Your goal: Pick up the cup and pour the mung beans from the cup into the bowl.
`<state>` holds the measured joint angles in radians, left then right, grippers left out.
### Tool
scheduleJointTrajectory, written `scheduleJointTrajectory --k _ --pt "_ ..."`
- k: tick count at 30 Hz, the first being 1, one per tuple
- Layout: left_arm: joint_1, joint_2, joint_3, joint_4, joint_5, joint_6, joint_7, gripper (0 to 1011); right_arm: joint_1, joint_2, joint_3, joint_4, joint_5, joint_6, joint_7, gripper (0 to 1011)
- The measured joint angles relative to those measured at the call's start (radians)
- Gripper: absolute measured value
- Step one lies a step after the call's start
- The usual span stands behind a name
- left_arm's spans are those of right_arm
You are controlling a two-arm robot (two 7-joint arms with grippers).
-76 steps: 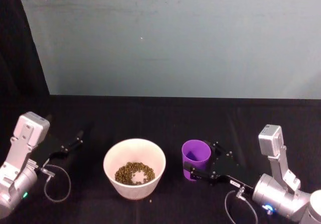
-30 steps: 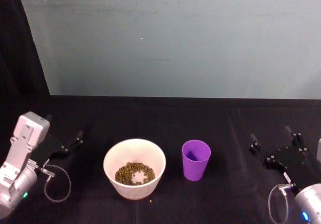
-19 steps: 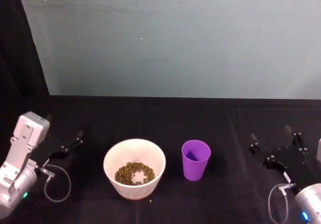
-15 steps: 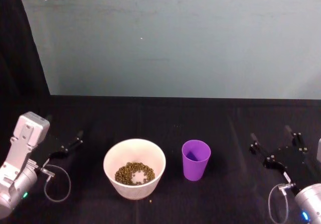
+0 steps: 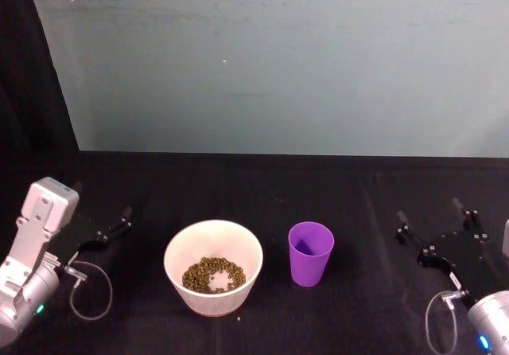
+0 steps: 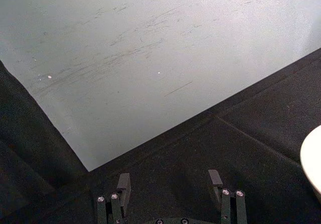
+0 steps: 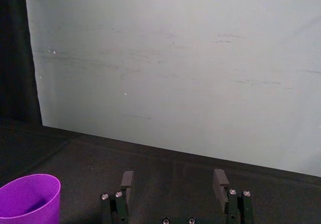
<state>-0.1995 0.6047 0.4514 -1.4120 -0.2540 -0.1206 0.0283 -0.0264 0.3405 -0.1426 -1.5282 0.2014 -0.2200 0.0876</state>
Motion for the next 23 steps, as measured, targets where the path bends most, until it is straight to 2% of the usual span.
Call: scheduleJointTrajectory --k 23 --pt "0.000 0.000 0.000 0.000 0.000 0.000 0.000 1003 0.000 0.000 0.000 0.000 0.000 0.000 -0.002 1003"
